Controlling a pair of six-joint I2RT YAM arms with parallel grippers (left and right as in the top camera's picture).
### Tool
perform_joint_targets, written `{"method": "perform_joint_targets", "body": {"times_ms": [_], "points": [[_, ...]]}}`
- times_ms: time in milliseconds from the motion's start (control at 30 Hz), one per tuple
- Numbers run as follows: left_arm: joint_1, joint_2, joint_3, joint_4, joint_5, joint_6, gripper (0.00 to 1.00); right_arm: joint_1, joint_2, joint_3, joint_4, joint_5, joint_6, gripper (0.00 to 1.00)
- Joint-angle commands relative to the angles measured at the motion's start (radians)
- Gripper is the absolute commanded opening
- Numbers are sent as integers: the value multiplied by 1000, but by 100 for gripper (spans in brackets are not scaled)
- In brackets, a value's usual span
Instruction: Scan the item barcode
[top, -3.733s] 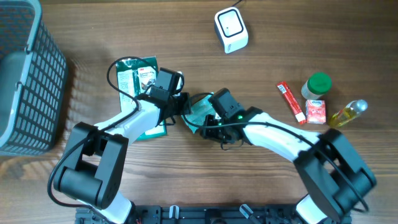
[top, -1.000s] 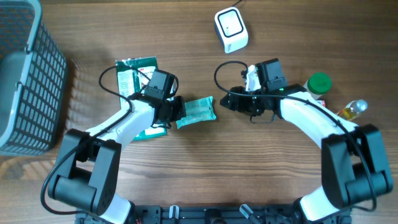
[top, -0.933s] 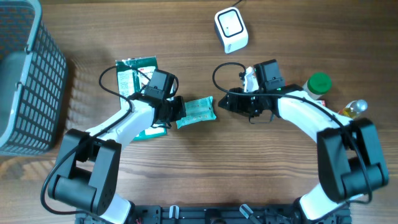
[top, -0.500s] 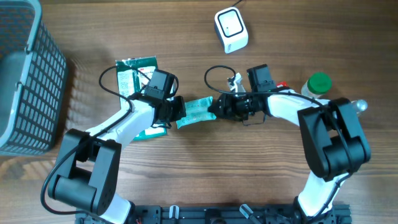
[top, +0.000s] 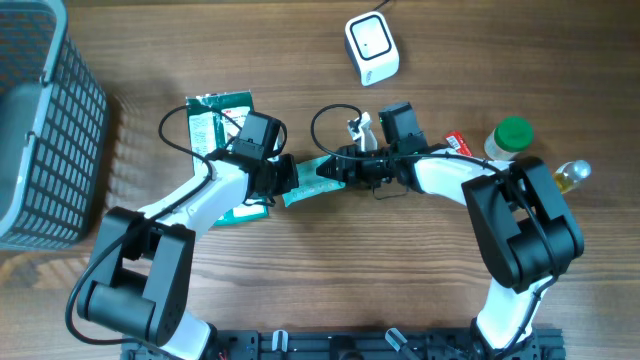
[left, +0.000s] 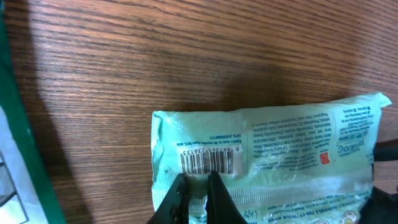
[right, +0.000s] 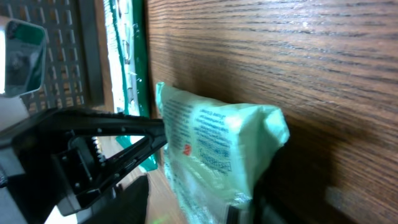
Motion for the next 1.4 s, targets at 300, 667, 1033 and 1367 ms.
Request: {"method": "perform_joint_targets", "body": {"times_ms": [300, 667, 1033, 1367], "points": [[-4, 39, -7, -1, -14, 20, 4, 34, 16, -3, 3, 27, 19, 8], [169, -271, 63, 34, -3, 15, 4, -10, -30, -3, -104, 43, -122, 6], [474, -329, 63, -19, -111, 16, 23, -153, -222, -3, -385, -174, -333, 4], [496, -320, 63, -70, -111, 16, 100, -203, -488, -3, -742, -357, -710, 4]]}}
